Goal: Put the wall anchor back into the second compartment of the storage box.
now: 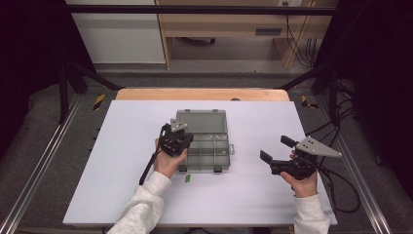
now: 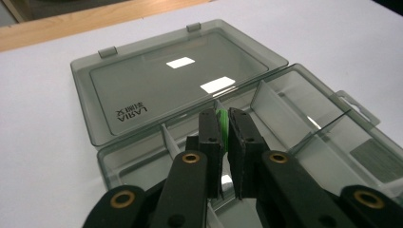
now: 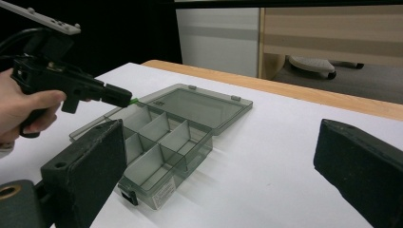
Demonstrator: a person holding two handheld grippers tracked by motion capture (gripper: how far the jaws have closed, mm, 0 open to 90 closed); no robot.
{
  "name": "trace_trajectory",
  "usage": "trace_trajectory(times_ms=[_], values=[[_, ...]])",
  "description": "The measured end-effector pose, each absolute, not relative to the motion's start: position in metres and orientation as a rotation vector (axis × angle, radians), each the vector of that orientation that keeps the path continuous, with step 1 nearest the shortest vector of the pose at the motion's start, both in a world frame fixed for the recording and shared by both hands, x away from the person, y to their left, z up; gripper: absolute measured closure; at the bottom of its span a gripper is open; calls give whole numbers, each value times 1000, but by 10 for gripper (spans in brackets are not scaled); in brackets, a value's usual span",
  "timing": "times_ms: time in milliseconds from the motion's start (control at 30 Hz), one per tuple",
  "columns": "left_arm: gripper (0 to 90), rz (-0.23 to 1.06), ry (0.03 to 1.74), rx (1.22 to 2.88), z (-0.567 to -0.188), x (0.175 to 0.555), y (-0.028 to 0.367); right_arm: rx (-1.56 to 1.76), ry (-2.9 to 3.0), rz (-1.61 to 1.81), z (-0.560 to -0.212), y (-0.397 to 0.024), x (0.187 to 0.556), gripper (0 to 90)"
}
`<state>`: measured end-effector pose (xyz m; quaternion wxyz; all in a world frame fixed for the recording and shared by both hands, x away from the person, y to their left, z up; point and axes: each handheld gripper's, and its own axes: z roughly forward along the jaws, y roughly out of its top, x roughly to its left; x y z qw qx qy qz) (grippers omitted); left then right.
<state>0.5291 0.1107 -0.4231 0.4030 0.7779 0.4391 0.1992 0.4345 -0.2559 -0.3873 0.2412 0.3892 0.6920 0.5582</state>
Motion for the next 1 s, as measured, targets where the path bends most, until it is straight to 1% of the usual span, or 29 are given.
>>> trace_trajectory(times_ms=[567,667,767,800,833,867,933,1000], values=[[831,485,1161,2058,-449,541,99,1058,1895,1532,-387,-256,434,41],[776,479,1164,2049,-447,540,100,1050,1896,1532,-387,-257,434,41],[757,482,1149,2028,-441,537,103,1051,1896,1531,-387,-257,434,40],[730,482,1142,2018,-437,535,105,1059,1895,1533,-387,-257,434,40],[730,482,1140,2003,-435,534,106,1059,1895,1533,-387,-257,434,40],[693,475,1128,1971,-427,528,110,1057,1894,1533,-387,-257,434,40],[677,470,1116,1960,-423,525,112,1054,1895,1533,-387,-257,434,40],[635,469,1092,1938,-415,517,117,1059,1894,1534,-387,-257,434,40]])
